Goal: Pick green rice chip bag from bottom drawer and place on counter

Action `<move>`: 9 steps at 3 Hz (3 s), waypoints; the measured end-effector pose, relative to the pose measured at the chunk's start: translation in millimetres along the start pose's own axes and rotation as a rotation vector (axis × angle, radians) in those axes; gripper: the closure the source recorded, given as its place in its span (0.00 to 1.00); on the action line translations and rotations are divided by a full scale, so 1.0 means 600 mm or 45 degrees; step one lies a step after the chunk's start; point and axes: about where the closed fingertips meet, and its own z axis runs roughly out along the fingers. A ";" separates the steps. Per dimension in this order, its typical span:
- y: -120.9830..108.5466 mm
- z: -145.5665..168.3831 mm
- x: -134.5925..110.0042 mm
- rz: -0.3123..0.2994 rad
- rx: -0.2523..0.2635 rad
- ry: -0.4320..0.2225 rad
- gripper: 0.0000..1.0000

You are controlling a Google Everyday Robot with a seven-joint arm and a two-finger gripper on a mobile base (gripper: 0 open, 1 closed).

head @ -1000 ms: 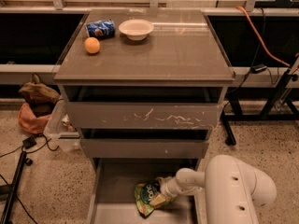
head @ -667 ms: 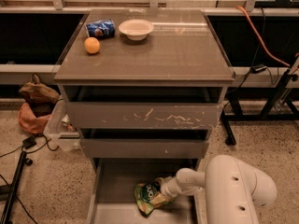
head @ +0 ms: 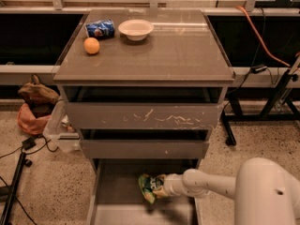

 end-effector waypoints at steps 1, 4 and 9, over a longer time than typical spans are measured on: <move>-0.044 -0.069 -0.101 -0.101 0.144 0.034 1.00; -0.035 -0.138 -0.161 -0.194 0.250 0.028 1.00; 0.009 -0.446 -0.401 -0.526 0.521 -0.091 1.00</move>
Offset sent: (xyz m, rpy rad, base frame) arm 0.0198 0.0064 0.0650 -0.0574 -0.1085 -0.0216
